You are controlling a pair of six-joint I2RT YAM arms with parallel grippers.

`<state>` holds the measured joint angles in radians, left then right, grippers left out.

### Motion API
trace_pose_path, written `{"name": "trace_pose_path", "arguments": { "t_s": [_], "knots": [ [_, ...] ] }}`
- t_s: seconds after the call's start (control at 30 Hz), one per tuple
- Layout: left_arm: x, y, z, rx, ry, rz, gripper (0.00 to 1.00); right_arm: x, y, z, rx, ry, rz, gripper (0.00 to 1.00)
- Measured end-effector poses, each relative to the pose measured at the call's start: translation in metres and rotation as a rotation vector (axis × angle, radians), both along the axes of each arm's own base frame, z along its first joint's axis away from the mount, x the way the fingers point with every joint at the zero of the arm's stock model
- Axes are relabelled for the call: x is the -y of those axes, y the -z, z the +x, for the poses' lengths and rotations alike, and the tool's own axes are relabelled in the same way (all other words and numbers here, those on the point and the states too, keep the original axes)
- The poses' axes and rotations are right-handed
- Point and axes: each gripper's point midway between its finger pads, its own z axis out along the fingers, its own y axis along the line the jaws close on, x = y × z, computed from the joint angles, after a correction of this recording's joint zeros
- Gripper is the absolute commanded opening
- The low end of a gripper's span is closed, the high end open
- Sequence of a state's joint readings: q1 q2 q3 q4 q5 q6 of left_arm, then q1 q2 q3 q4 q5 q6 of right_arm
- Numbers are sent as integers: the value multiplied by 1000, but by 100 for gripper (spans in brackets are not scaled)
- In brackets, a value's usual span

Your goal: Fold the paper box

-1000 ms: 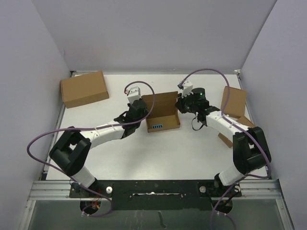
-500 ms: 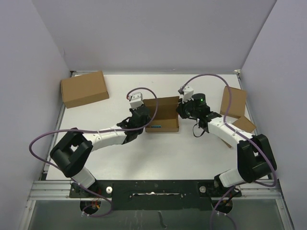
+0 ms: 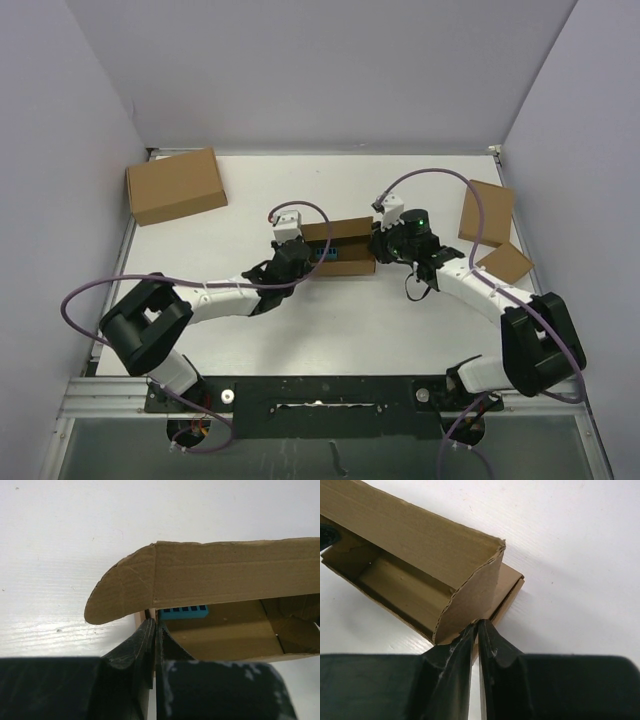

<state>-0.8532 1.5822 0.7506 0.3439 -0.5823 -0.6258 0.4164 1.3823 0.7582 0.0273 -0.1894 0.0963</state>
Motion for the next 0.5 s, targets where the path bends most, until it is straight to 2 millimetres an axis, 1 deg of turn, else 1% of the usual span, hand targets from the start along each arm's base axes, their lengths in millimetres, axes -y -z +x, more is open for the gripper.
{"name": "trace_pose_path", "arguments": {
  "t_s": [0.17,0.37,0.5],
  "knots": [
    [-1,-1,-5,11,28,24,0,-2,-2,-3,2,-12,5,15],
    [-1,-2,-8,17,50,48,1,0,0,-9,-12,-25,-9,15],
    [-1,-1,-9,20,63,59,2,1,4,-13,-24,-39,-30,20]
  ]
}}
